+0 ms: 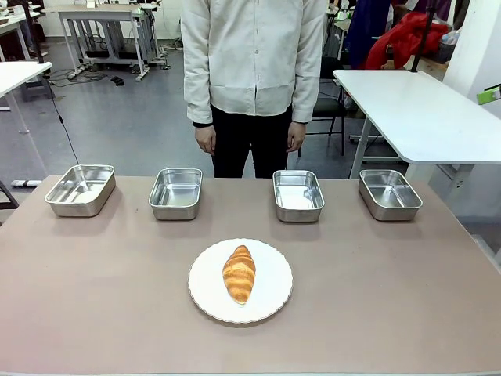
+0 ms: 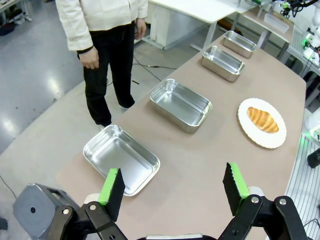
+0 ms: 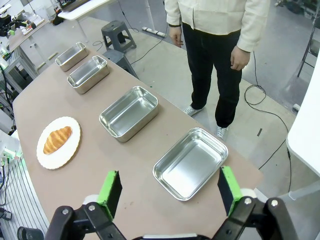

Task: Place the bread in the container.
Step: Place the Butter Roll into the Airtight Container indicated by the human.

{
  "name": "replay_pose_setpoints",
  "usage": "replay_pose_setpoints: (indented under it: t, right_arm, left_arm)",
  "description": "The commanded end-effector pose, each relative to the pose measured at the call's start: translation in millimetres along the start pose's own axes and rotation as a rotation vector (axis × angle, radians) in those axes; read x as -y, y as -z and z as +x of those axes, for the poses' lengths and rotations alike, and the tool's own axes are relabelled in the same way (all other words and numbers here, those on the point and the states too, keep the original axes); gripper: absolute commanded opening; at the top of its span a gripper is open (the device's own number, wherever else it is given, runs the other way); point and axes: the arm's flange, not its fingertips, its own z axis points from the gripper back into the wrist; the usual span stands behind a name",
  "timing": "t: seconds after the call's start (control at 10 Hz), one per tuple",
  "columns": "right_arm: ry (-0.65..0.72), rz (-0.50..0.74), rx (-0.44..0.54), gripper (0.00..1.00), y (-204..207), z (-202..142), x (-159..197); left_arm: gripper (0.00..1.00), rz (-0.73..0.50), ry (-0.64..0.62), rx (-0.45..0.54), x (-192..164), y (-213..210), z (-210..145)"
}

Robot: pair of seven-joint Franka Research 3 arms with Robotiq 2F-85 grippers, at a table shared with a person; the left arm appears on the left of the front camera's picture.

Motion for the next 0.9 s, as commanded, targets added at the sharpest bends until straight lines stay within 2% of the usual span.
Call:
replay_pose_setpoints:
  t: [0.0,0.8]
  right_arm:
    - [-0.004,0.005,0.001,1.00,0.7,0.4,-0.3]
    - [-0.004,0.005,0.001,1.00,0.7,0.4,-0.3]
  left_arm:
    - [1.00,-0.006,0.013,0.016,1.0,-2.9,-0.4]
    - [1.00,-0.006,0.013,0.016,1.0,-2.9,-0.4]
